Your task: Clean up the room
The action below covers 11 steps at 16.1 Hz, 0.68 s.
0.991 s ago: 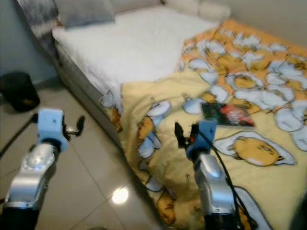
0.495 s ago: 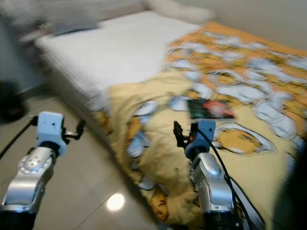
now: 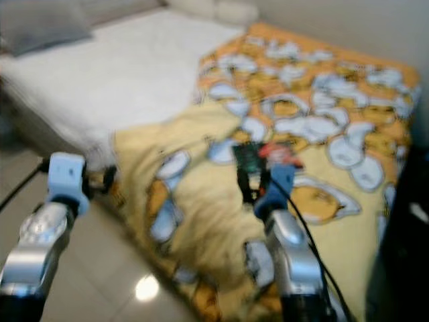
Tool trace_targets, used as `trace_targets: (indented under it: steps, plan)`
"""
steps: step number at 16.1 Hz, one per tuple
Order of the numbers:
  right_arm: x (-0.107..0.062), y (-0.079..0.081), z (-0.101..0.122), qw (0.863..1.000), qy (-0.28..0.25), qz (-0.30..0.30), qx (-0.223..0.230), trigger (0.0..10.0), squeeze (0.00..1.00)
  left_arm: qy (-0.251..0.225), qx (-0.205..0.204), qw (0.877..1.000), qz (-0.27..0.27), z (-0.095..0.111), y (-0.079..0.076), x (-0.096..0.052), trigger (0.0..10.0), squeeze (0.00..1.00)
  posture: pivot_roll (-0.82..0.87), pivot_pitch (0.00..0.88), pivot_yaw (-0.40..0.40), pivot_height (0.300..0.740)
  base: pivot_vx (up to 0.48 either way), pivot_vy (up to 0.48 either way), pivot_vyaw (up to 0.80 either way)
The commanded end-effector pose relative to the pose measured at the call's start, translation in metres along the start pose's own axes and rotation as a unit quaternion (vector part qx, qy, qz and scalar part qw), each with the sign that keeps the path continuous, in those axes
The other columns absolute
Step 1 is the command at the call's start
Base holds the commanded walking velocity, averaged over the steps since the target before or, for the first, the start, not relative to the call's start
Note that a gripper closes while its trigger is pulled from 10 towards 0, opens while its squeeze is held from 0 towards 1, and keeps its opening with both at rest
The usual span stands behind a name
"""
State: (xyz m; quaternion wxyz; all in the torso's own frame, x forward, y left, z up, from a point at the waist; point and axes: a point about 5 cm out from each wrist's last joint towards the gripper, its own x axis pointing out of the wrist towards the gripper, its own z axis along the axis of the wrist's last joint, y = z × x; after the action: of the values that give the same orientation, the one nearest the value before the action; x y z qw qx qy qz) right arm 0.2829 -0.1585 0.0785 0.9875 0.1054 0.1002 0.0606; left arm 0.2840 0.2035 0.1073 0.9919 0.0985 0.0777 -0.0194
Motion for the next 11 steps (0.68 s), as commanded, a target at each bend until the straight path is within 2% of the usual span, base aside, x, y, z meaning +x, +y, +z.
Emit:
trace_targets:
  steps: [1, 4, 5, 10, 11]
  plan:
    - [-0.0018, -0.0074, 0.0008, 1.000, -0.002, -0.015, -0.001, 10.0, 0.00, -0.003, 0.002, 1.000, -0.021, 0.0018, -0.0084, 0.0014, 10.0, 0.99, 0.01, 0.000, -0.023, 0.740, 0.349, 0.000, 0.00]
    - [-0.0014, -0.0072, 0.0009, 1.000, -0.002, -0.013, 0.001, 10.0, 0.00, -0.003, 0.005, 1.000, -0.023, 0.0016, -0.0090, 0.0017, 10.0, 0.99, 0.01, 0.000, -0.023, 0.740, 0.306, 0.000, 0.00]
    - [-0.0014, -0.0067, -0.0004, 1.000, 0.003, -0.008, -0.001, 10.0, 0.00, -0.004, 0.005, 1.000, -0.022, 0.0020, -0.0098, 0.0017, 10.0, 0.89, 0.01, 0.000, -0.023, 0.740, 0.000, 0.000, 0.00]
    - [-0.0016, -0.0069, -0.0020, 1.000, 0.009, -0.009, -0.001, 10.0, 0.00, -0.004, 0.015, 0.999, -0.030, 0.0025, -0.0115, 0.0001, 10.0, 0.81, 0.01, 0.000, -0.023, 0.740, 0.000, 0.000, 0.00]
    - [-0.0016, -0.0073, -0.0024, 1.000, 0.010, -0.012, 0.001, 10.0, 0.00, 0.000, 0.021, 0.999, -0.029, 0.0021, -0.0115, 0.0001, 10.0, 0.73, 0.01, 0.000, -0.023, 0.740, 0.000, 0.000, 0.00]
